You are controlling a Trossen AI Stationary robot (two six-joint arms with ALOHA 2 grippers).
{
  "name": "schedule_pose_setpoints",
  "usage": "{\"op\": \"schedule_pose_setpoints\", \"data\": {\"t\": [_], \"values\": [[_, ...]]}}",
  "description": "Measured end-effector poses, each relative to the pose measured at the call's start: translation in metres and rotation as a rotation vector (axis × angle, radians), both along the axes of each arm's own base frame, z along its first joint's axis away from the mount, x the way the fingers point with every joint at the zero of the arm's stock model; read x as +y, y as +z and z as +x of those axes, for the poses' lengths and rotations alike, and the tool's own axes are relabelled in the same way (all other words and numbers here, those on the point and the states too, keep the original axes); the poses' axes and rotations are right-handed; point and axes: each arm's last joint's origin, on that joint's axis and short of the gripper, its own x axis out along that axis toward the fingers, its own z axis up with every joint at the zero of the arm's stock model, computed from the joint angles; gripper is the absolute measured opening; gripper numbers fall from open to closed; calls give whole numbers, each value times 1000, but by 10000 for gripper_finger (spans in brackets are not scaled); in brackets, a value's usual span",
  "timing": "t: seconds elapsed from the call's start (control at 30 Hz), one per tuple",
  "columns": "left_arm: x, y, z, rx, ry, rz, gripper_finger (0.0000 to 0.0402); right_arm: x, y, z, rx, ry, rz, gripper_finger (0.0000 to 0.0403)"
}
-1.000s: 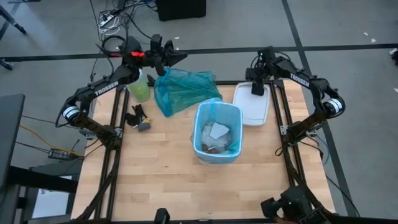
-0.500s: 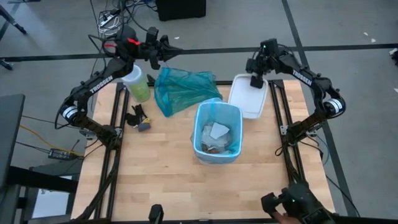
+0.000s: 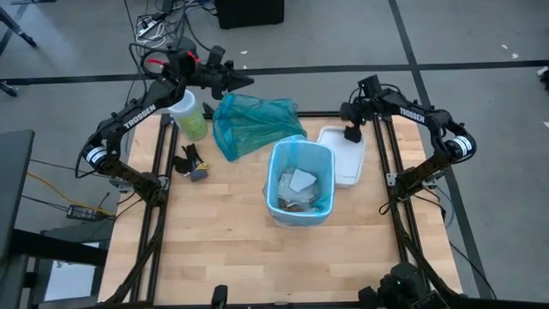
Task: Place trash/remove bag and relplace
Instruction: Remove the white trash lid from the white trash bin
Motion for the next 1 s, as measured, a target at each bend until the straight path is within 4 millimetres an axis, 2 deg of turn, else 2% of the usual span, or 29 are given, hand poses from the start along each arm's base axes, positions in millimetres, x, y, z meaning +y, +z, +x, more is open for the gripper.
{"op": "schedule_pose_setpoints", "data": {"t": [0.1,0.2,0.3,0.43,0.53,0.67,0.83,1.0], "values": [[-1,-11,4,65,-1,-2,19,-4,5,4,-96,-10,-11,281],[5,-25,11,127,47,78,19,-8,9,6,-135,-54,-42,279],[20,-45,22,195,161,125,19,-13,14,9,-185,-99,-86,276],[46,-78,44,213,227,14,19,-18,19,11,-227,-209,-119,274],[60,-99,62,146,137,-48,19,-20,22,12,-261,-250,-142,273],[67,-122,88,35,-22,-84,19,-20,22,13,-269,-278,-134,269],[64,-152,115,-16,-170,-104,19,-17,24,21,-265,-281,-160,265],[57,-167,129,-14,-211,-117,19,-15,28,32,-289,-321,-207,261]]}}
